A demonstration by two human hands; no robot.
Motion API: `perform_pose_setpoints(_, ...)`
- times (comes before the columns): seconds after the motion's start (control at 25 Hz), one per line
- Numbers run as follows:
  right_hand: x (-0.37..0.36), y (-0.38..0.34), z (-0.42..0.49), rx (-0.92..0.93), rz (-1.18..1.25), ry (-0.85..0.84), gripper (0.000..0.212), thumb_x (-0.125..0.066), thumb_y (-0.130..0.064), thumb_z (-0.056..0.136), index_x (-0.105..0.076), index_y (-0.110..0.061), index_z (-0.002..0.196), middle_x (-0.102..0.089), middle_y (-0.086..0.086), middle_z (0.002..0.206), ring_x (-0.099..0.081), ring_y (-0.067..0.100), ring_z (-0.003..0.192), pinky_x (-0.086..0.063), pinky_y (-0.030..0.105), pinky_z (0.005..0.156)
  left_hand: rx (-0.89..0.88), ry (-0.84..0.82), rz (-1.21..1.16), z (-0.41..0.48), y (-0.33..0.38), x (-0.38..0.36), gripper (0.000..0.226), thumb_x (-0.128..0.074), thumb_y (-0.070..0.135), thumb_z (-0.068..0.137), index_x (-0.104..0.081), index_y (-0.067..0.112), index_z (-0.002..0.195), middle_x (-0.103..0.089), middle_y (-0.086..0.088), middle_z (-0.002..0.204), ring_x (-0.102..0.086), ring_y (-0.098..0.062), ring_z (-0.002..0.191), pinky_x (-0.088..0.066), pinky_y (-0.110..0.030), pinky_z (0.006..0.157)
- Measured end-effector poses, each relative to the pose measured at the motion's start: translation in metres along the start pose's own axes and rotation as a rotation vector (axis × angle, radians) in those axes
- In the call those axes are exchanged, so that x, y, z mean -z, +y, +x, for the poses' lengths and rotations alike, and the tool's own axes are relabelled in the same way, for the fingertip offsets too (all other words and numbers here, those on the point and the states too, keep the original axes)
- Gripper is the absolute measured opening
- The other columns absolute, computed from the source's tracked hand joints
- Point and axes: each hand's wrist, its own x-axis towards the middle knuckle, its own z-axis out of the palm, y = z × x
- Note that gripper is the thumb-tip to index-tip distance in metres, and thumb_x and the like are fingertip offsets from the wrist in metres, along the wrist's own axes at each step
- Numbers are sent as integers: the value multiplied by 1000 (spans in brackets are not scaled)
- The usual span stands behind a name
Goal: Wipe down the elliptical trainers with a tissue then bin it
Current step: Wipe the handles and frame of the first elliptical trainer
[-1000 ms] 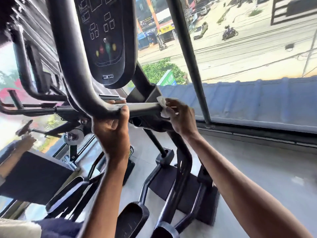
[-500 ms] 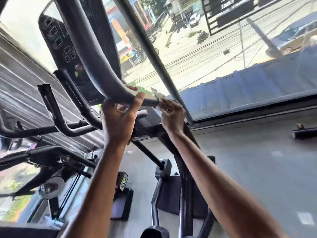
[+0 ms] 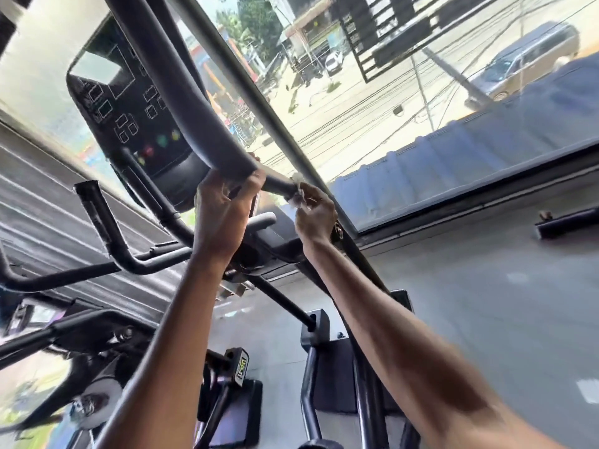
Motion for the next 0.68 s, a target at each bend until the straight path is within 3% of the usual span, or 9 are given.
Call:
perform_pose_setpoints(0.12, -7, 2, -8, -90, 97, 31, 28, -74, -41, 88, -76, -28, 114, -72, -12, 115, -62, 1, 107, -51, 32, 101, -34, -71, 31, 1, 2, 7, 25, -72, 43, 86, -72, 25, 104, -77, 4, 101, -72, -22, 110, -58, -50, 97)
perform_pose_setpoints(0.28, -10, -2, -17, -53, 160, 104, 27, -74, -42, 90, -77, -25, 110, -76, -13, 100, -66, 0, 100, -55, 28, 92, -59, -191, 41, 1, 8, 15, 20, -62, 49, 94, -70, 31, 98, -76, 16, 93, -69, -5, 95, -54, -53, 104)
perform_pose_setpoints(0.36, -7, -4, -15, -94, 181, 126, 26, -74, -37, 91, -76, -20, 110, -73, -12, 96, -66, 3, 92, -55, 18, 79, 10, -225, -76, 1, 12, 18, 35, -43, 53, 104, -65, 31, 118, -74, 10, 115, -66, -7, 114, -51, -49, 109)
perform_pose_setpoints(0.44, -10, -3, -28, -46, 170, 166, 18, -72, -29, 93, -75, -20, 108, -71, -14, 93, -64, 0, 89, -47, 10, 70, 58, -223, -187, 4, 12, 24, 57, -28, 63, 101, -54, 30, 140, -62, -7, 142, -59, -22, 131, -49, -49, 111)
perform_pose_setpoints(0.52, -18, 1, -38, 2, 183, 198, 14, -70, -25, 94, -74, -19, 105, -73, -11, 97, -67, 5, 95, -53, 20, 79, 70, -236, -215, 6, 10, 27, 66, -27, 67, 98, -50, 28, 147, -58, -13, 147, -58, -27, 133, -48, -50, 112)
perform_pose_setpoints(0.6, -17, -3, -37, -71, 234, 231, 14, -70, -20, 93, -74, -16, 106, -73, -9, 95, -66, 9, 93, -56, 27, 85, 69, -268, -188, 6, 12, 28, 61, -26, 64, 103, -57, 27, 140, -63, -10, 142, -61, -26, 129, -48, -50, 113)
perform_pose_setpoints(0.68, -14, -15, -34, -179, 317, 236, 18, -72, -19, 92, -74, -15, 109, -73, -7, 92, -64, 5, 81, -54, 20, 73, 48, -266, -182, 7, 14, 31, 50, -27, 57, 108, -68, 31, 122, -69, -6, 134, -65, -24, 123, -48, -49, 112)
